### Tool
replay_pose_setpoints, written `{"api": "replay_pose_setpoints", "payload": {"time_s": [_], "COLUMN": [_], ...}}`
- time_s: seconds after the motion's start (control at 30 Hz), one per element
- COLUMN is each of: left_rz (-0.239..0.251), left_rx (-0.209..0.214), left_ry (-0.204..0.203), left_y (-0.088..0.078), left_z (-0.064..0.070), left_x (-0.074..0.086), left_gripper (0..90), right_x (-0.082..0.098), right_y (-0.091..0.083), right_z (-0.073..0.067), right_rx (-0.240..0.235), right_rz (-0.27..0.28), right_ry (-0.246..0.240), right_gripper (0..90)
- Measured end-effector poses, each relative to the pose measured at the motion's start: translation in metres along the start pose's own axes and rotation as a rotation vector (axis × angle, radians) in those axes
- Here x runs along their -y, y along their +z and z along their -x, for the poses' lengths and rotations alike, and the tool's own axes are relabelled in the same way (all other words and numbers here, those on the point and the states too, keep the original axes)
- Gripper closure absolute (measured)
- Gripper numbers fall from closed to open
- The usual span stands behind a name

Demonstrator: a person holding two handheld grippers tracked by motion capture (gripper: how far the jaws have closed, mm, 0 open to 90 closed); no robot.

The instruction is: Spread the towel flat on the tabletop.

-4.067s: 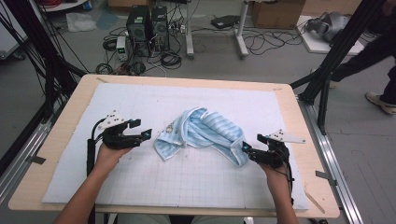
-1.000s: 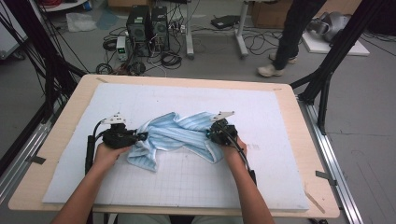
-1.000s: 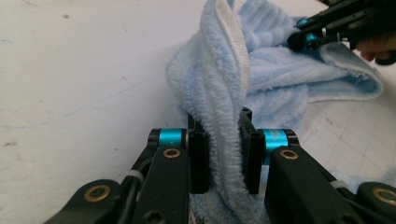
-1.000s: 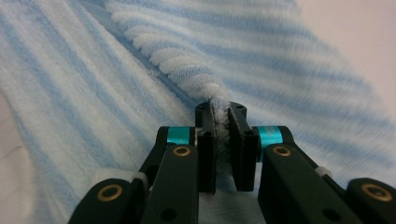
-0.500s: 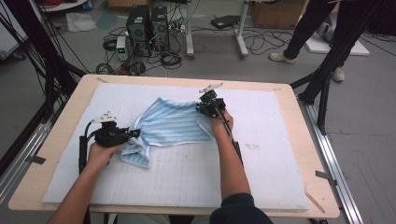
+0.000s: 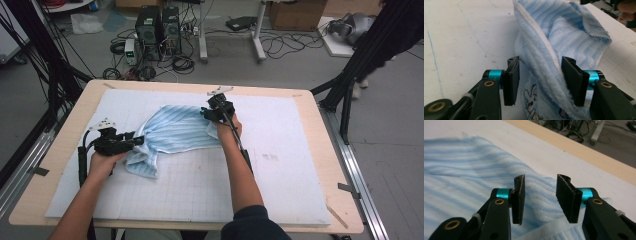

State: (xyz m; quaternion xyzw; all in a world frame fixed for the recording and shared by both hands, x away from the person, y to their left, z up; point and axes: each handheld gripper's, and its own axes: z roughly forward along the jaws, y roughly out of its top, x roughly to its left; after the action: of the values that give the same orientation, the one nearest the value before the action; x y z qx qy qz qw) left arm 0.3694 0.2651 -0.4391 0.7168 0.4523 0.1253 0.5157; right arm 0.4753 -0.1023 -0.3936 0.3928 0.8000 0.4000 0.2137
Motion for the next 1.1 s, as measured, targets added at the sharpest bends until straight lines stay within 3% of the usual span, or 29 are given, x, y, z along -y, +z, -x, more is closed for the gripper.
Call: {"api": "replay_pose_setpoints", "payload": {"time_s": [0.1,0.17,0.23,0.3,0.33,0.37,0.4,0.5,0.57,0.6,0.63,0.67,0.73,0.8,1.03,1.07,1.1], "left_rz": [-0.006,0.0,0.004,0.006,0.007,0.009,0.01,0.021,0.019,0.021,0.019,0.019,0.024,0.029,0.029,0.026,0.027], "left_rx": [-0.015,-0.019,-0.016,-0.011,-0.01,-0.006,-0.006,-0.003,-0.001,0.003,0.004,0.004,0.006,0.012,0.04,0.051,0.059], "left_ry": [0.0,-0.004,-0.005,-0.007,-0.008,-0.005,0.003,0.017,0.019,0.017,0.019,0.02,0.018,0.013,0.008,0.012,0.013], "left_y": [-0.002,-0.004,-0.004,-0.005,-0.005,-0.005,-0.006,-0.007,-0.007,-0.007,-0.007,-0.008,-0.009,-0.01,-0.009,-0.008,-0.007], "left_z": [-0.003,-0.005,-0.006,-0.006,-0.007,-0.006,-0.006,-0.005,-0.005,-0.005,-0.005,-0.005,-0.005,-0.006,-0.004,-0.003,-0.002], "left_x": [0.0,0.0,0.0,0.0,0.0,0.0,0.0,-0.001,-0.001,-0.001,-0.001,-0.001,-0.001,-0.001,-0.001,-0.002,-0.002], "left_gripper": [49.4,50.0,52.3,57.6,57.6,69.1,69.1,77.3,77.3,77.4,77.8,77.8,78.7,79.1,79.8,79.9,79.9], "right_x": [0.008,0.024,0.036,0.048,0.048,0.057,0.057,0.066,0.067,0.071,0.071,0.071,0.071,0.072,0.084,0.088,0.088], "right_y": [-0.019,-0.033,-0.035,-0.034,-0.034,-0.031,-0.031,-0.019,-0.016,-0.01,-0.011,-0.011,-0.012,-0.015,-0.037,-0.046,-0.046], "right_z": [-0.005,-0.017,-0.027,-0.041,-0.041,-0.055,-0.055,-0.074,-0.078,-0.081,-0.081,-0.081,-0.076,-0.069,-0.035,-0.021,-0.021], "right_rx": [-0.037,-0.115,-0.167,-0.216,-0.216,-0.252,-0.252,-0.298,-0.295,-0.274,-0.258,-0.258,-0.255,-0.269,-0.21,-0.183,-0.183], "right_rz": [0.042,0.049,0.038,0.014,0.014,-0.013,-0.013,-0.074,-0.09,-0.11,-0.112,-0.112,-0.116,-0.124,-0.131,-0.128,-0.128], "right_ry": [0.001,0.011,0.007,-0.012,-0.012,-0.036,-0.036,-0.077,-0.09,-0.114,-0.116,-0.116,-0.129,-0.125,-0.091,-0.078,-0.078], "right_gripper": [54.6,51.2,49.6,49.4,49.4,49.7,49.7,51.7,53.2,60.3,68.0,68.0,84.4,86.5,86.8,86.8,86.8]}}
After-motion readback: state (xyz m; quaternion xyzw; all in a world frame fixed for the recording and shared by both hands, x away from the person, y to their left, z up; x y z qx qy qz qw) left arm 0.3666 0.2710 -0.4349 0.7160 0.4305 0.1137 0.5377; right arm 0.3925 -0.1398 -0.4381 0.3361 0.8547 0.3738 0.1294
